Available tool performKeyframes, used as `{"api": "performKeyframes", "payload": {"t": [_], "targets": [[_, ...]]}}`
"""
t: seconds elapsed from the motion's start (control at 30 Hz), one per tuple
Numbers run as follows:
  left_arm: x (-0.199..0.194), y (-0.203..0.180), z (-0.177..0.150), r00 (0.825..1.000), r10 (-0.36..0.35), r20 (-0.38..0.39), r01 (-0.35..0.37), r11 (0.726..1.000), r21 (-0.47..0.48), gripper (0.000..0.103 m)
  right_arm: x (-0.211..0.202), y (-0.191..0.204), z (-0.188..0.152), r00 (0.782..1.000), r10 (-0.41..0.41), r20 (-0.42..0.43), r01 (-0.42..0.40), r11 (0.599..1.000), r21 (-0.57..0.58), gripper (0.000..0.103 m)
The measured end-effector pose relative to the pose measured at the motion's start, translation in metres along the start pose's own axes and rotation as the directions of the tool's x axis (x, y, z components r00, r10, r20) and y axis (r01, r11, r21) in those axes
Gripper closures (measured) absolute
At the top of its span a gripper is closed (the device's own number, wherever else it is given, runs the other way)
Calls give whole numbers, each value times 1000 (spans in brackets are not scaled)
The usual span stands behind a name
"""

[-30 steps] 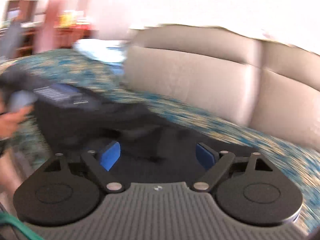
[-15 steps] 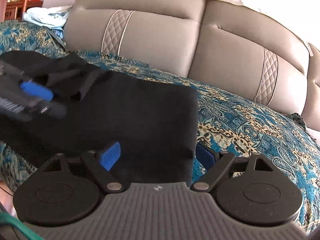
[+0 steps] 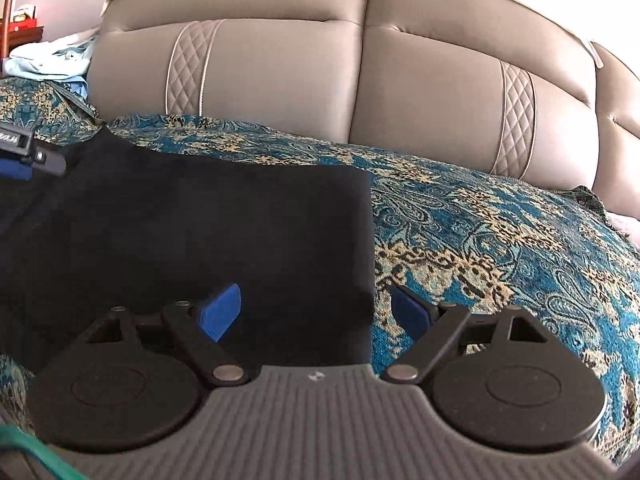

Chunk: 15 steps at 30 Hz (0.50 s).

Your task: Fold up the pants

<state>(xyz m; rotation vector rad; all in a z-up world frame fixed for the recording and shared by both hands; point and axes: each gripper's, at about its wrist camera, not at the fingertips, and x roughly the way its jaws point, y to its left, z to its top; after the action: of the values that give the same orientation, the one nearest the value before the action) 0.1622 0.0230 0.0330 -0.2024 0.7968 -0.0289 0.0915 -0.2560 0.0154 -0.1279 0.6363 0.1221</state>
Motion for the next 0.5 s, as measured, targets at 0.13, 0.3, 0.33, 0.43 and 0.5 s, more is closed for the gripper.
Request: {"api": "performKeyframes", "payload": {"t": [0.13,0.3,0.33,0.43,0.5], "targets": [[8,-7,-6,1000,12,-14,-12,1000,20,28,2,3,1,1000,13,4,-13,1000,-11,12],[12,-9,3,995,-92,-39,90,995,-43,37,-12,15,-2,990,113,89,-106,991,-82,12],[12,-7,6,994,-97,-49,94,994,-60,42,-18,20,-3,980,163,110,-151,982,-109,12],[12,6,12,991,-111,-71,101,986,-133,56,-32,47,-4,943,308,126,-279,939,-200,12],[11,19,15,987,-138,-86,119,974,-194,61,-38,73,-7,914,391,111,-347,893,-286,13]]}}
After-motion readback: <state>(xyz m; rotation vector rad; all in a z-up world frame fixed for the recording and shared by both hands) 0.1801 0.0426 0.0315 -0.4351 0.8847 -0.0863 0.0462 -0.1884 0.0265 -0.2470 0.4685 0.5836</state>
